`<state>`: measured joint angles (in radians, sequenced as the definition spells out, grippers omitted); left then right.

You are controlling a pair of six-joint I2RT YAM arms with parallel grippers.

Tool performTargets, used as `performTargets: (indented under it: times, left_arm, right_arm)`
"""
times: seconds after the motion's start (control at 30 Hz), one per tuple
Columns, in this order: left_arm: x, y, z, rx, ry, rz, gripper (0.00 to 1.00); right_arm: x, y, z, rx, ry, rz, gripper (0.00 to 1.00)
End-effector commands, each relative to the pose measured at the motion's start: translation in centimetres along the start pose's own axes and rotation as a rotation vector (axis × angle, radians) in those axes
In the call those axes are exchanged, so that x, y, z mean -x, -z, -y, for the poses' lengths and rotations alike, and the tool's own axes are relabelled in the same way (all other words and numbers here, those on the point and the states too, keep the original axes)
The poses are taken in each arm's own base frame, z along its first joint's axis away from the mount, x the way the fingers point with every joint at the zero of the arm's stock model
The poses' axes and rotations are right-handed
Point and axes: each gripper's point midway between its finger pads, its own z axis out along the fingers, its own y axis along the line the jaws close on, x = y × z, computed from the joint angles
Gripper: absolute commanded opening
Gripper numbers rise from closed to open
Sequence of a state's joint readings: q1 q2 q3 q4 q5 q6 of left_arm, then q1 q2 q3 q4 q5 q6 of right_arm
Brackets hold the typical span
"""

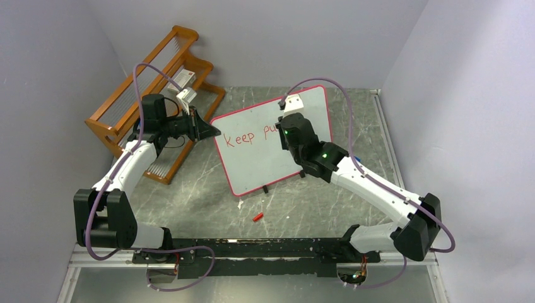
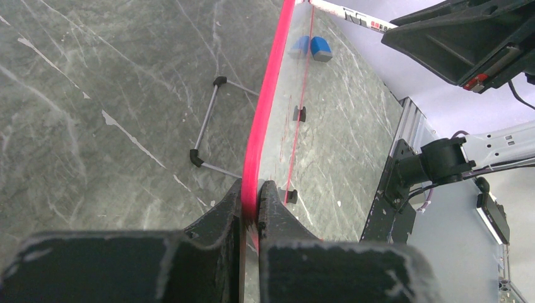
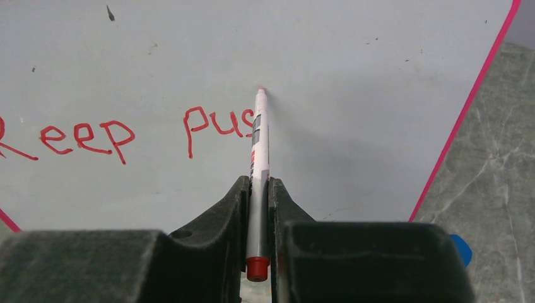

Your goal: Write a sentence on the whiteboard

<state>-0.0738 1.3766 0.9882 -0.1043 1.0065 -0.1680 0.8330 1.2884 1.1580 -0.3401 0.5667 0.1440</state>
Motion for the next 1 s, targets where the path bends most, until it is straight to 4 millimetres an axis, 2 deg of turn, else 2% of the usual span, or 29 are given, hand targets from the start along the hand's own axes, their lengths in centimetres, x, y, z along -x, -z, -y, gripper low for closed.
performTargets:
  times: [0.0,0.97]
  left_arm:
    - [-2.6,-0.8,-2.3,0.081,-0.028,-0.069,0.05]
    - [-2.5,-0.8,-2.4,0.084,-0.029,-0.069,0.05]
  right_arm:
    - [1.3,-0.4,0.1,-0.004,-0.007,0.026,0.00]
    - [-4.0,0.3,0.3,0.005,-0.004,-0.126,0.00]
